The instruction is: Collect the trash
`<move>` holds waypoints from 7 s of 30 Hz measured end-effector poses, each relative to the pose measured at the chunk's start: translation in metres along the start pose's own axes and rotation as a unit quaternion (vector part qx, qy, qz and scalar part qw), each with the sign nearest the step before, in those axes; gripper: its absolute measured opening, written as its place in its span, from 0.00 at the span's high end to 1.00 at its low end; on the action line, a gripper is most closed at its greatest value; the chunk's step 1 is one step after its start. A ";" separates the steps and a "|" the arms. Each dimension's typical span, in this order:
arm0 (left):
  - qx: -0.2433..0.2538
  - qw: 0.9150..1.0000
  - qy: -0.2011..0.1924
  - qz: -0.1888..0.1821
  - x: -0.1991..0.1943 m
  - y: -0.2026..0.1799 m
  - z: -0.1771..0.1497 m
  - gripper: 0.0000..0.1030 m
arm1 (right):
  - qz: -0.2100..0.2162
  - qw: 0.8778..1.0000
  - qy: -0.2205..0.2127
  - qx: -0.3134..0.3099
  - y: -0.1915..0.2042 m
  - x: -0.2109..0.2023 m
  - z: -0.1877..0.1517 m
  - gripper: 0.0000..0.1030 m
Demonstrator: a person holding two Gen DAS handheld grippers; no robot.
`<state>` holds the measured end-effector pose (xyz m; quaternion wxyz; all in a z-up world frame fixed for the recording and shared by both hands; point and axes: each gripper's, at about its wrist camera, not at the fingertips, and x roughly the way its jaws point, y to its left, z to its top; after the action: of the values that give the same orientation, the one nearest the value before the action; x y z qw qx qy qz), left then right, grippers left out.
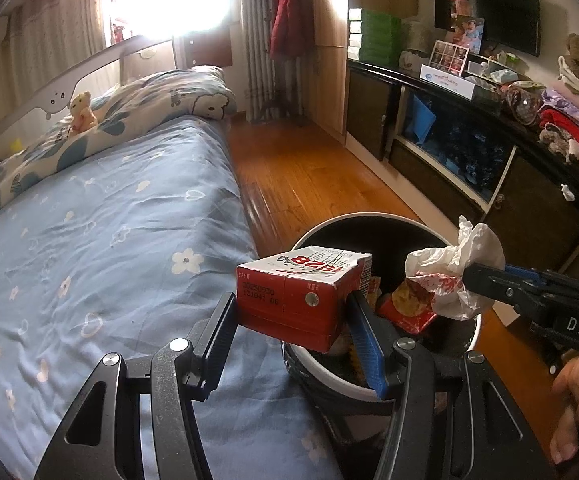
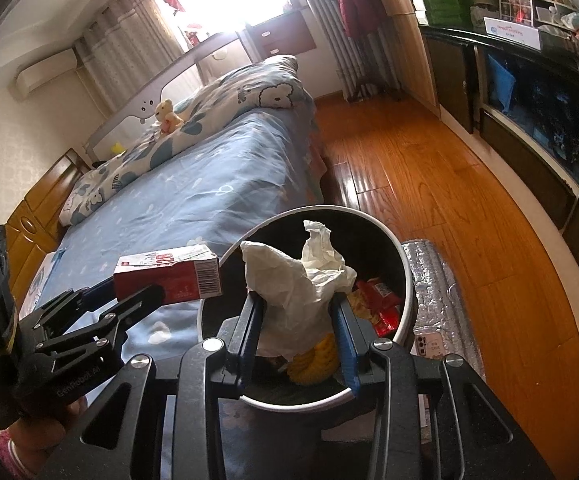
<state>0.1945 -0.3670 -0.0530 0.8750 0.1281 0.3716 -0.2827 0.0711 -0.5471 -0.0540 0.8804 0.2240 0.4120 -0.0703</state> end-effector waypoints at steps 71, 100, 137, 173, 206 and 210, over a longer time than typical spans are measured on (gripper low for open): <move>0.005 1.000 0.025 -0.007 0.027 -0.013 0.009 0.47 | -0.001 0.999 0.033 -0.010 -0.010 0.019 0.006 0.62; -0.076 0.997 -0.021 0.006 -0.072 0.041 -0.070 0.22 | 0.008 0.999 -0.028 -0.018 0.046 -0.035 -0.040 0.26; -0.097 0.959 -0.165 0.209 -0.208 0.017 -0.173 0.00 | -0.040 0.965 -0.225 -0.127 0.130 -0.103 -0.118 0.00; -0.098 0.955 -0.185 0.210 -0.206 0.030 -0.182 0.01 | -0.028 0.965 -0.223 -0.137 0.132 -0.108 -0.120 0.00; -0.098 0.957 -0.183 0.204 -0.206 0.033 -0.183 0.01 | -0.020 0.967 -0.212 -0.138 0.132 -0.105 -0.120 0.00; -0.099 0.957 -0.183 0.204 -0.206 0.033 -0.183 0.01 | -0.020 0.967 -0.212 -0.137 0.132 -0.104 -0.121 0.00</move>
<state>-0.0084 -0.1789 -0.0297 0.9753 0.0603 0.1974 -0.0782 -0.0395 -0.3812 0.0018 0.9683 0.0728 0.2261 -0.0767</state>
